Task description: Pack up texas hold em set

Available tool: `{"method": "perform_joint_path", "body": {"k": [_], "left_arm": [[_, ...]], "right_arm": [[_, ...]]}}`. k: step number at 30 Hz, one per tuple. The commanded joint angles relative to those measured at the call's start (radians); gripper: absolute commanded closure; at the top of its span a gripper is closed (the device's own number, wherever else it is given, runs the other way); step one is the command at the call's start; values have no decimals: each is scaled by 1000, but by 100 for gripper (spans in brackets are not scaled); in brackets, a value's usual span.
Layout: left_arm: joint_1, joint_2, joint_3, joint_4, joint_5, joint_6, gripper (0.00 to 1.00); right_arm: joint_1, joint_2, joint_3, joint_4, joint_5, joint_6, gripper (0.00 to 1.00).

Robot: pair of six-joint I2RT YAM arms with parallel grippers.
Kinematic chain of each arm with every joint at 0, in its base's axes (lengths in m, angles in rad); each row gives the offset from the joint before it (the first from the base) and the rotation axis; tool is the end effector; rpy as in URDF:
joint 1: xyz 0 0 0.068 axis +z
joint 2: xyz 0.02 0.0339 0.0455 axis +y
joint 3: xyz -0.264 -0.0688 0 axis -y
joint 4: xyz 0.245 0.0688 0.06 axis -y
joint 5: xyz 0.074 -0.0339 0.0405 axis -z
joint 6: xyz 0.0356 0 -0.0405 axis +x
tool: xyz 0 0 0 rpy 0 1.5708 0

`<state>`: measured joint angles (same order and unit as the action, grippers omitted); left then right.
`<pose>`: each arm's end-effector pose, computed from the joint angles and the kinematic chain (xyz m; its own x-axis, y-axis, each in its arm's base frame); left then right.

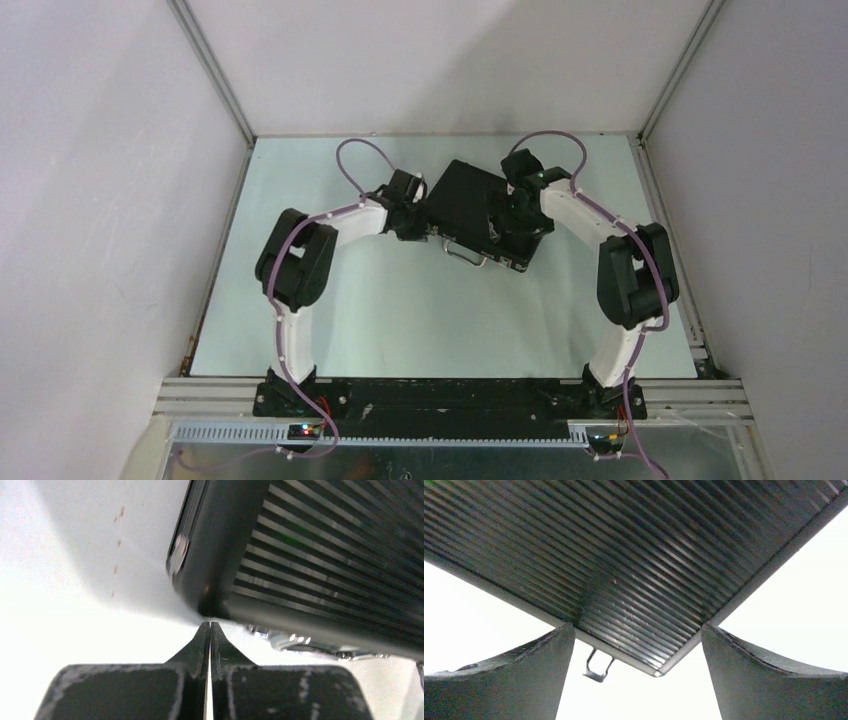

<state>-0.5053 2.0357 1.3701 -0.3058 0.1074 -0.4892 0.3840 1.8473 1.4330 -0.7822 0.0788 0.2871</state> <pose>0.3743 -0.2114 0.1551 -0.8888 -0.0423 -0.4564 0.1320 0.9299 -0.3432 0.3539 0.1400 0.2219 -0.9259 -0.0696 -0.3714 -0.0882 0.9955 0.0333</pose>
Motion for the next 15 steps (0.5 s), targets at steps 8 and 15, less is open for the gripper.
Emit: {"method": "perform_joint_path", "body": {"k": [8,15], "left_arm": [[-16,-272,-69,67,39,56,100],[-41,-188,64,114,243,27,100]], "right_arm": [[94,-264,-120,-6,-68,11,35],[132,-301,-186,19,-92,52,81]]}}
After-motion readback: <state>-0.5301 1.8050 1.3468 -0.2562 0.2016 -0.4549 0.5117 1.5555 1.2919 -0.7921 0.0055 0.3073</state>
